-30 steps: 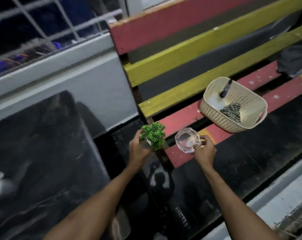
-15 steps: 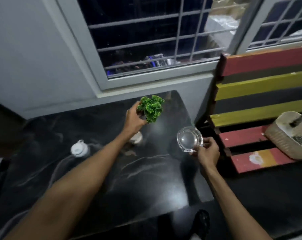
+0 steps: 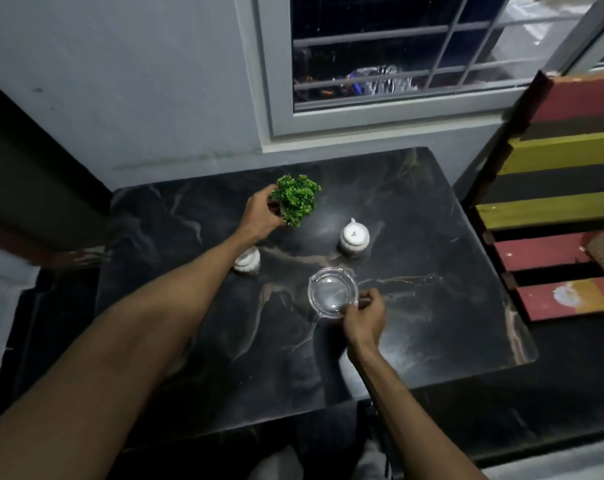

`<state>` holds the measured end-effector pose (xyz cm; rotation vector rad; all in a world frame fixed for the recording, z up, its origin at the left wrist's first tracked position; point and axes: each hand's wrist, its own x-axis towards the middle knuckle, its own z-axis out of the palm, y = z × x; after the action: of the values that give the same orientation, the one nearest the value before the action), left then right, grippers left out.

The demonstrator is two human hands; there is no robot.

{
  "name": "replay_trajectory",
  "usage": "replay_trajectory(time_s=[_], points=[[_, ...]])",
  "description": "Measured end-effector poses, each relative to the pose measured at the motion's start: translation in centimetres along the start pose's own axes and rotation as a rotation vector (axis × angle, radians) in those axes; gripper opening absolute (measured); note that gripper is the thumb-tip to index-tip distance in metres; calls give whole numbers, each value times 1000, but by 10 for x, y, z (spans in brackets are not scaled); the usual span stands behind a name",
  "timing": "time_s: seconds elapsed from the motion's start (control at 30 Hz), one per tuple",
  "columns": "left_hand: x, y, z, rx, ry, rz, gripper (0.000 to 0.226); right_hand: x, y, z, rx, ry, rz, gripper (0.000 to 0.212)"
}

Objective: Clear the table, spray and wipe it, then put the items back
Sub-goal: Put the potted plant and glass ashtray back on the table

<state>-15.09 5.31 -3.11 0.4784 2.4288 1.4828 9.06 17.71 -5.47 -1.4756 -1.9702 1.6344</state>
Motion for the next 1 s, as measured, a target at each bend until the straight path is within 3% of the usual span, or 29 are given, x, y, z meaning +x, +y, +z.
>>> replay_trajectory(time_s=[0.37,0.7,1.0], points=[[12,-38,11,-85,21,-111,72,3,24,44,-178,-21,8,23],[19,-50,17,-105,50,-157,75,14,19,46,-321,-91,-31,30],[36,-56,18,-132,48,-163,74,19,14,41,-375,-114,-60,22]])
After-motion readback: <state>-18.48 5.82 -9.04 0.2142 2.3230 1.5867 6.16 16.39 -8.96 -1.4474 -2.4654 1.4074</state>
